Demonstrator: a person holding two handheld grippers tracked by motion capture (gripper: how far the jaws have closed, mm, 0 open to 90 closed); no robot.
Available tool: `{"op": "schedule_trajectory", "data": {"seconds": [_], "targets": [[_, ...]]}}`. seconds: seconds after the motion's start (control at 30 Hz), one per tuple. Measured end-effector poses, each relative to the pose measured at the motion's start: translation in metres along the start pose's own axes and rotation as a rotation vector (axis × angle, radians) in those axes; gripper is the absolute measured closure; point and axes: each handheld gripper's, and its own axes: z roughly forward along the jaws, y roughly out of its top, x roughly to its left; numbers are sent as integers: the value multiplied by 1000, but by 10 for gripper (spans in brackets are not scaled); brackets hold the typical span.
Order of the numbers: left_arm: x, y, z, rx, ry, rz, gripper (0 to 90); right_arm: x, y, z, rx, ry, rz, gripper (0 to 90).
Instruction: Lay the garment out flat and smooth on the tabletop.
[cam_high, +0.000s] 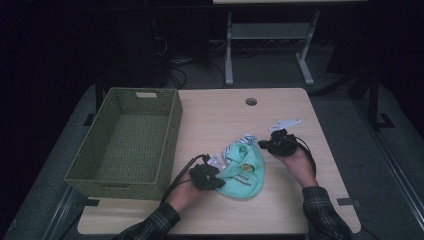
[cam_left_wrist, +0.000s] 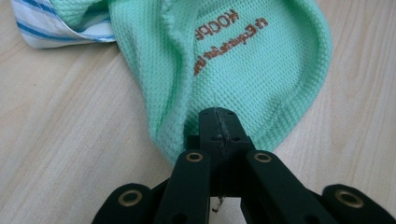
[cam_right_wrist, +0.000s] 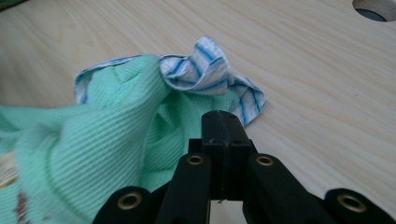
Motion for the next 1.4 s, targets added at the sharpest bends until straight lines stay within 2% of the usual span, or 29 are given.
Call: {"op": "schedule_trajectory", "data": {"seconds": [0.17,0.47,0.7,0.9,0.97,1.3,1.4], "targets": [[0,0,0,5,6,5,896,-4,5,17,28,19,8,896],[0,1,0,6,0,1,896,-6,17,41,46,34,3,897],[0,1,0,6,-2,3,896,-5,17,57,82,25,-6,898],[0,1,0,8,2,4,896,-6,15,56,85,-4,-24,899],[0,1,0,9,3,4,896,-9,14,53,94,-29,-30,899],[-1,1,1,-1,3,-5,896,-25,5,42,102,-112,-18,900],[-2,1,1,-6,3,-10,896,-31,2,39,104,-135,-2,900]]}}
